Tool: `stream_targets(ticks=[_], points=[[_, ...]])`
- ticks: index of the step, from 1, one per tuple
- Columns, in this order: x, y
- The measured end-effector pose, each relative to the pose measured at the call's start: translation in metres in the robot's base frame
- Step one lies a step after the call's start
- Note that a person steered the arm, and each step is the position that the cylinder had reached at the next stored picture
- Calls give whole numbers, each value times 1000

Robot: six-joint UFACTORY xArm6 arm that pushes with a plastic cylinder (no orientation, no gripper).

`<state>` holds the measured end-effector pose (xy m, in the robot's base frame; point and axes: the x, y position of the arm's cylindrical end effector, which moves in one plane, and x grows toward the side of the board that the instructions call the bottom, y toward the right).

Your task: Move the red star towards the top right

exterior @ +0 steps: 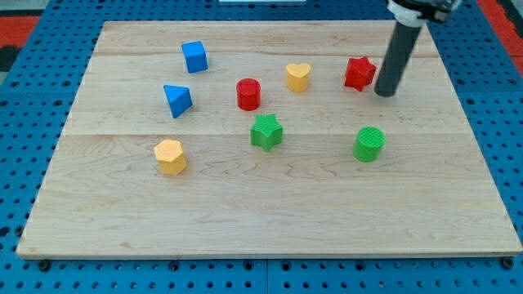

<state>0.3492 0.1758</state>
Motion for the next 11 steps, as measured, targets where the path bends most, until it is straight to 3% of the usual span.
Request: stream_targets(ticks=[2, 3, 4, 6, 7, 11], points=[[-44, -22], [-7, -19], [0, -53], [-48, -93], [-50, -47], [-64, -12]])
